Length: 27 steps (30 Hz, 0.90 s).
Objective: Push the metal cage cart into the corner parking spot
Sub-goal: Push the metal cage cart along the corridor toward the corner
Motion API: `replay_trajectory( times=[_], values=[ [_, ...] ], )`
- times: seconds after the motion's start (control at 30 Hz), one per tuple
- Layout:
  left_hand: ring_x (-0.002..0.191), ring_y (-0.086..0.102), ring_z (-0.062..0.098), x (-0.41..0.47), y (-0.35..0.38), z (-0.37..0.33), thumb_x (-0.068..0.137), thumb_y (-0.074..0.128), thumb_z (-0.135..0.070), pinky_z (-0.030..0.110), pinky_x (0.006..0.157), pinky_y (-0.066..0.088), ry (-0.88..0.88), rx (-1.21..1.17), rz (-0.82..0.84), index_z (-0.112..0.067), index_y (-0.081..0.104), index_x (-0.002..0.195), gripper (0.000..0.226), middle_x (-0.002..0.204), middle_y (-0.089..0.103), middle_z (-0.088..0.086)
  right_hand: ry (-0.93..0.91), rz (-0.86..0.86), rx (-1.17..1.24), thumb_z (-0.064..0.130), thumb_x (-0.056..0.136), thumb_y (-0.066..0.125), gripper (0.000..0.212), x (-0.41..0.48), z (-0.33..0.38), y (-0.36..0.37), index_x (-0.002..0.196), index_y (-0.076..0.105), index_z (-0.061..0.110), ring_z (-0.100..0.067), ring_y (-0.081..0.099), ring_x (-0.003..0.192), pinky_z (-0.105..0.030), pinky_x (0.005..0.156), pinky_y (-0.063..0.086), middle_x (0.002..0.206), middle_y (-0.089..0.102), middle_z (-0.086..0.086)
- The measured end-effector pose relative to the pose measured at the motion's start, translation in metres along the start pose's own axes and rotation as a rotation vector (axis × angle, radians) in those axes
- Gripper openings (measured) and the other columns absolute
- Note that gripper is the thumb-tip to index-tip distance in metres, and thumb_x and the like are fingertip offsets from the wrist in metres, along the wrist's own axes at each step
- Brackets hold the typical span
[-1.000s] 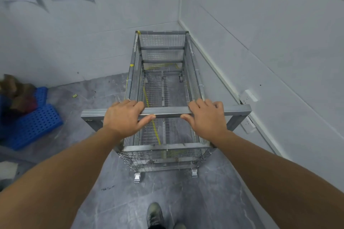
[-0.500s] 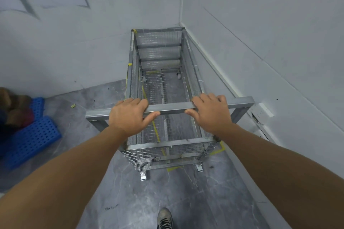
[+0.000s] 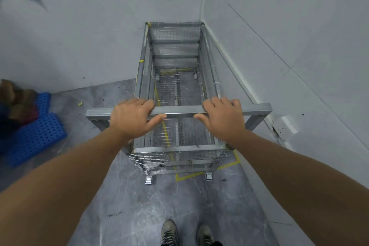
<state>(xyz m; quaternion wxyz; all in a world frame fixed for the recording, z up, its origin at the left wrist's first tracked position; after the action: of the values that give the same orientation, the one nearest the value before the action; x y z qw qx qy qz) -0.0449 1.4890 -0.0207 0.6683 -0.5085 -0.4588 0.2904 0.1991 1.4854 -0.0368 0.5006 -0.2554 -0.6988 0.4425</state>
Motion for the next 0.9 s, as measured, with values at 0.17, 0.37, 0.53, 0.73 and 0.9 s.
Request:
replay_trajectory(
  times=[0.17,0.37,0.53,0.73,0.9],
  values=[
    [0.059,0.052,0.022,0.002,0.002,-0.008,0.089,0.031,-0.071,0.029,0.056,0.033,-0.003,-0.003,-0.02,-0.026,0.035,0.074,0.048,0.064,0.055,-0.001,-0.006,0.024,0.034,0.062,0.095,0.047,0.046,-0.002,-0.009,0.001,0.092,0.058,0.018,-0.027,0.056,0.076,-0.039,0.07,0.032,0.083,0.061,-0.001],
    [0.056,0.037,0.015,0.012,0.001,-0.023,0.089,0.033,-0.07,0.027,0.053,0.029,-0.003,0.019,-0.013,-0.027,0.031,0.073,0.046,0.061,0.048,-0.004,0.021,0.072,0.041,0.064,0.095,0.039,0.049,-0.003,-0.024,0.003,0.095,0.058,0.019,-0.027,0.056,0.079,-0.038,0.073,0.024,0.086,0.061,-0.001],
    [0.053,0.04,0.014,0.01,-0.002,-0.016,0.089,0.029,-0.071,0.023,0.047,0.021,0.013,0.025,0.016,-0.023,0.043,0.073,0.053,0.062,0.052,-0.004,0.03,0.063,0.021,0.064,0.095,0.043,0.048,-0.002,-0.016,0.005,0.093,0.059,0.018,-0.027,0.056,0.078,-0.04,0.073,0.03,0.085,0.061,-0.002],
    [0.054,0.046,0.014,0.007,-0.001,-0.009,0.09,0.024,-0.073,0.021,0.046,0.017,0.013,0.028,0.025,-0.025,0.044,0.074,0.055,0.063,0.051,-0.006,0.045,0.041,0.018,0.065,0.095,0.042,0.049,-0.001,-0.009,0.001,0.091,0.058,0.018,-0.027,0.056,0.077,-0.041,0.073,0.031,0.084,0.061,-0.002],
    [0.057,0.046,0.015,0.001,0.0,0.0,0.089,0.022,-0.074,0.022,0.048,0.024,0.009,-0.001,0.017,-0.027,0.04,0.075,0.052,0.065,0.053,-0.006,0.047,0.055,0.008,0.064,0.095,0.039,0.049,0.0,0.0,0.001,0.092,0.057,0.018,-0.026,0.056,0.079,-0.042,0.074,0.034,0.084,0.06,-0.002]
  ],
)
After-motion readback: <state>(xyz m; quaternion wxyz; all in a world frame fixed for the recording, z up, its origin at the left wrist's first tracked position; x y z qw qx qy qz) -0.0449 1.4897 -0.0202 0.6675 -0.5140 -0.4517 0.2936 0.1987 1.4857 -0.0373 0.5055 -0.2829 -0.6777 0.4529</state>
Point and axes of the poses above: each hand's wrist, its own x-axis towards the middle knuckle, its own y-axis out of the palm, z = x × y, the point moved 6 cm from there along x, towards the middle knuckle
